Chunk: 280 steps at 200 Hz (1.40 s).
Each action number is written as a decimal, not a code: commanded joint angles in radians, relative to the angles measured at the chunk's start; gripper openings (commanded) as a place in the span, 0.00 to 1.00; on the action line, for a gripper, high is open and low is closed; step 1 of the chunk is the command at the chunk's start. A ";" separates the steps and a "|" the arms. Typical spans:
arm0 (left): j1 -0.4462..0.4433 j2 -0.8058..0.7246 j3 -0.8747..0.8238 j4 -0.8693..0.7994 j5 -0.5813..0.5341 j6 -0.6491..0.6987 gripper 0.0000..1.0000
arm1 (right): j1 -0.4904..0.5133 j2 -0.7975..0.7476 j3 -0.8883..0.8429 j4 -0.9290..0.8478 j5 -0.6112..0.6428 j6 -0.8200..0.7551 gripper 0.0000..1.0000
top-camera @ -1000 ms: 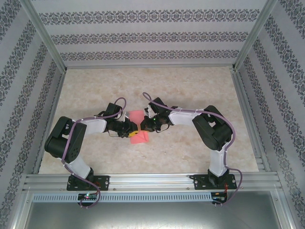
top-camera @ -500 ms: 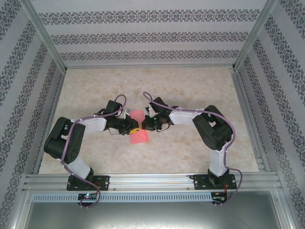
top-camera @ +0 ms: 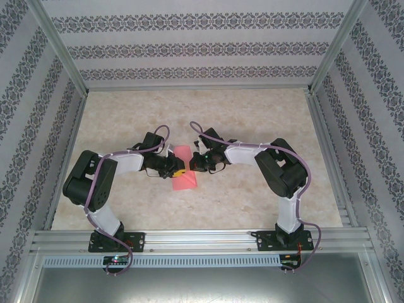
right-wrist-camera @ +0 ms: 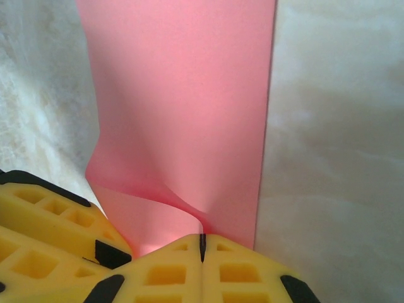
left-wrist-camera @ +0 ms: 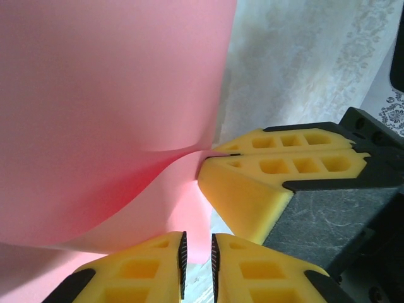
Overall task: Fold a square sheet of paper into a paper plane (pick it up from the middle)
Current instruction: Fold the triangle a second time at the center of the table.
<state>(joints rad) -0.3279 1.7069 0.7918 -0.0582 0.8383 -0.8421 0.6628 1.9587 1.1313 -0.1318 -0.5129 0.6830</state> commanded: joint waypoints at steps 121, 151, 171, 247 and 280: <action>-0.014 0.051 0.037 0.009 0.015 0.017 0.21 | -0.011 0.037 0.044 -0.042 0.040 -0.046 0.02; -0.015 0.054 0.035 0.012 0.016 0.018 0.21 | -0.011 0.040 0.045 -0.047 0.042 -0.043 0.02; -0.014 0.056 0.034 0.015 0.017 0.018 0.21 | -0.011 0.037 0.042 -0.049 0.052 -0.043 0.02; -0.015 0.043 0.035 0.019 0.027 0.018 0.21 | -0.010 -0.009 0.017 -0.042 0.044 -0.037 0.02; -0.014 0.033 0.032 0.019 0.024 0.018 0.21 | -0.008 -0.018 0.004 -0.040 0.049 -0.031 0.02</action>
<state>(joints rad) -0.3283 1.7569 0.8104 -0.0582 0.8387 -0.8417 0.6628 1.9793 1.1519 -0.1558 -0.4896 0.6548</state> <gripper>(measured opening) 0.207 0.040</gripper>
